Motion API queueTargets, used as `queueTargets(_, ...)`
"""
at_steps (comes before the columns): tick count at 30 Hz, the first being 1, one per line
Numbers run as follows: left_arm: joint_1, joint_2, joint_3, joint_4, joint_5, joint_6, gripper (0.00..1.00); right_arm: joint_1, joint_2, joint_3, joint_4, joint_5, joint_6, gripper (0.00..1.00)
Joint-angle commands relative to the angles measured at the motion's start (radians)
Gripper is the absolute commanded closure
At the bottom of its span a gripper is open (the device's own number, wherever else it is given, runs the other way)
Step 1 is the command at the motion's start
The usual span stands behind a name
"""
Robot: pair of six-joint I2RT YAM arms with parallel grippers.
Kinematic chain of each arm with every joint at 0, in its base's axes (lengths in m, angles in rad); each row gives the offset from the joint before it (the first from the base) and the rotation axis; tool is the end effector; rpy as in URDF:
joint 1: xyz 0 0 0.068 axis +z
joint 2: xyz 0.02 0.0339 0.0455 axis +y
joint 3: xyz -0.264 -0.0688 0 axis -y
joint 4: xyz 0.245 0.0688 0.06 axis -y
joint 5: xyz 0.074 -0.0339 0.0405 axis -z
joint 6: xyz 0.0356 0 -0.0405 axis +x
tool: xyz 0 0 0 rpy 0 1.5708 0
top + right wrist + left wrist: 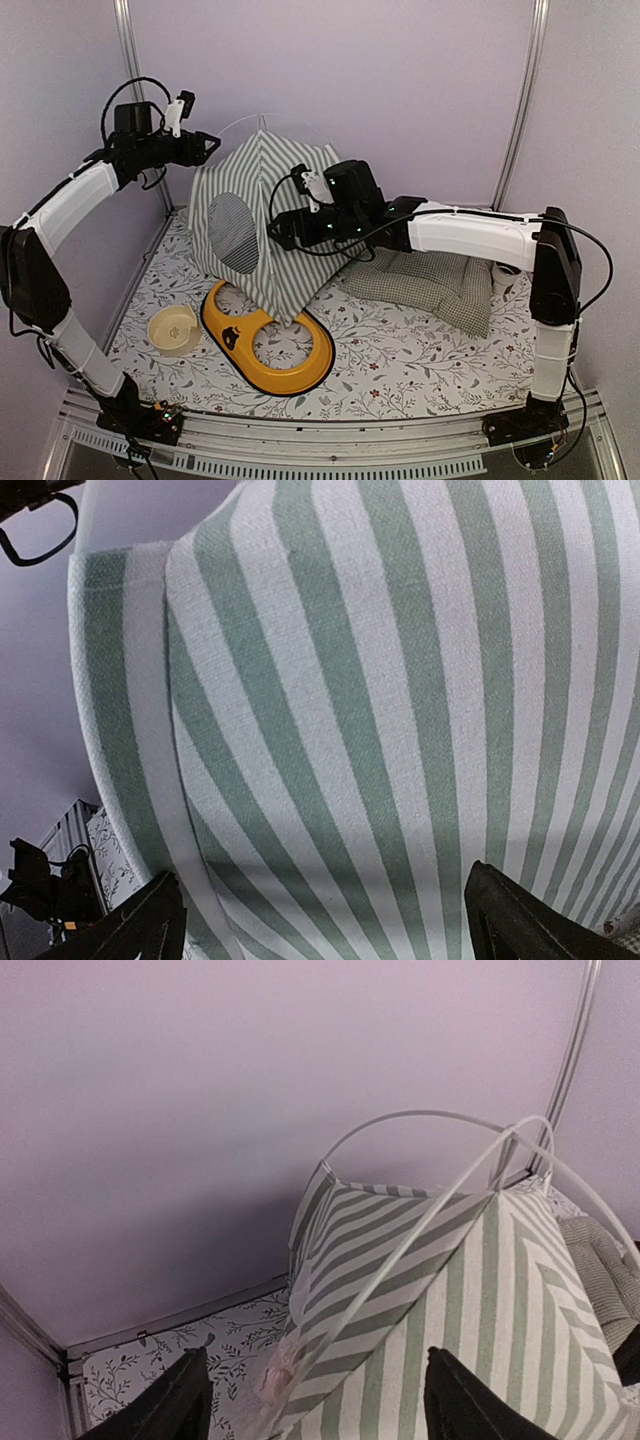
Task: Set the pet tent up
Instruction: Pick up the tent from the corner of the board.
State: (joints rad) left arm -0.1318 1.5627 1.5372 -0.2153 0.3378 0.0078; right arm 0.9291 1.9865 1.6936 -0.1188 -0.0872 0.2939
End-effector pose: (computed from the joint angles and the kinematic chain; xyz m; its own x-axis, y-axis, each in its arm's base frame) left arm 0.3640 -0.0602 0.4056 -0.2330 0.0383 -0.9717 0.4449 0.8927 -0.0715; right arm 0.2841 0.3854 0.2979 -0.4743 -0.1526 -0.8670 -0.7402 0.6024 0.2988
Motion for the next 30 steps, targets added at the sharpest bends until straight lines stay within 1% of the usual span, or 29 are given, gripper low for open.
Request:
queueTargets(1,0.012,0.086,0.101,-0.125,0.073,0.128,0.28,0.008,0.024,0.052,-0.038,0.001,-0.013,0.01)
queueTargets(4,0.015,0.091,0.121,-0.141,0.093,0.147,0.31,0.014,0.002,0.024,-0.041,0.028,-0.014,0.01)
queueTargets(8,0.033,0.049,0.071,-0.1,0.091,0.128,0.31,0.017,-0.059,-0.048,-0.013,0.062,-0.004,0.01)
queueTargets(14,0.103,-0.101,-0.112,0.054,0.072,0.046,0.24,0.02,-0.144,-0.134,0.029,0.11,0.03,0.01)
queueTargets(17,0.161,-0.177,-0.229,0.136,0.125,0.001,0.24,0.026,-0.173,-0.162,0.049,0.106,0.032,0.01)
queueTargets(20,0.212,-0.223,-0.327,0.209,0.222,-0.035,0.26,0.032,-0.181,-0.174,0.051,0.093,0.024,0.01)
queueTargets(25,0.222,-0.224,-0.409,0.259,0.321,0.007,0.29,0.033,-0.204,-0.202,0.05,0.065,0.005,0.01)
queueTargets(27,0.225,-0.194,-0.395,0.245,0.339,0.025,0.29,0.033,-0.226,-0.223,0.05,0.062,-0.004,0.01)
queueTargets(30,0.225,-0.129,-0.334,0.192,0.355,0.061,0.29,0.032,-0.266,-0.257,0.051,0.068,-0.02,0.01)
